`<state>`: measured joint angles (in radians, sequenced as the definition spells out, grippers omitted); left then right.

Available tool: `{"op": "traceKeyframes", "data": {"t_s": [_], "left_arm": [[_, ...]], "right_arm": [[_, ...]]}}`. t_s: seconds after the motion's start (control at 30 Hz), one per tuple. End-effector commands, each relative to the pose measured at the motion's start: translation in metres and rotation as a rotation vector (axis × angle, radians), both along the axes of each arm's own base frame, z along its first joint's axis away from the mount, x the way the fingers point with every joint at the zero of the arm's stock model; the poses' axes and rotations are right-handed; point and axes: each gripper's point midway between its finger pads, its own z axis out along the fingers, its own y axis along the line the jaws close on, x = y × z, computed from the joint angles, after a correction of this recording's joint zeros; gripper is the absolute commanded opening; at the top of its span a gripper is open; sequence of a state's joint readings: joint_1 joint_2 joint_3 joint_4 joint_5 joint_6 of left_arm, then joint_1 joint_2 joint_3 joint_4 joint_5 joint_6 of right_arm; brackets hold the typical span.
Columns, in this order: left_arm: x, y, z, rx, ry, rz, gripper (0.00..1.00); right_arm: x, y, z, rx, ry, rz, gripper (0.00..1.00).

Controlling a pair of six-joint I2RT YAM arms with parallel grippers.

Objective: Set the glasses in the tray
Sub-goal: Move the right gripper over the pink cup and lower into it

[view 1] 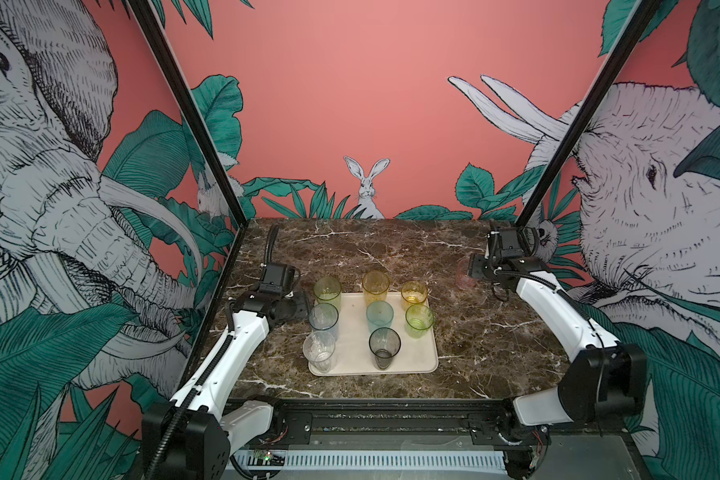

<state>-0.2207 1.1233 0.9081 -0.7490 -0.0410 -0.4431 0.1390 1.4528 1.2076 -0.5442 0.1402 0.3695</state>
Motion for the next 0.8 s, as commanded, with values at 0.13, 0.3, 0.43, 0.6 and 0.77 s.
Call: {"op": "traceKeyframes", "data": {"t_s": [0.13, 0.3, 0.43, 0.6, 0.77], "left_arm": [[0.001, 0.004, 0.011, 0.009, -0.03, 0.008, 0.67], [0.001, 0.004, 0.011, 0.01, -0.029, 0.006, 0.67], [0.001, 0.004, 0.012, 0.011, -0.03, 0.004, 0.67], [0.001, 0.004, 0.011, 0.011, -0.025, 0.005, 0.67], [0.0, 0.005, 0.011, 0.016, -0.02, 0.005, 0.68]], "right_arm": [[0.016, -0.005, -0.013, 0.065, 0.018, -0.028, 0.7], [0.021, -0.011, -0.029, 0.074, 0.055, -0.047, 0.7], [0.025, -0.013, -0.037, 0.098, 0.064, -0.06, 0.7], [0.031, -0.017, -0.052, 0.111, 0.088, -0.076, 0.69], [0.037, -0.024, -0.063, 0.125, 0.093, -0.094, 0.68]]}}
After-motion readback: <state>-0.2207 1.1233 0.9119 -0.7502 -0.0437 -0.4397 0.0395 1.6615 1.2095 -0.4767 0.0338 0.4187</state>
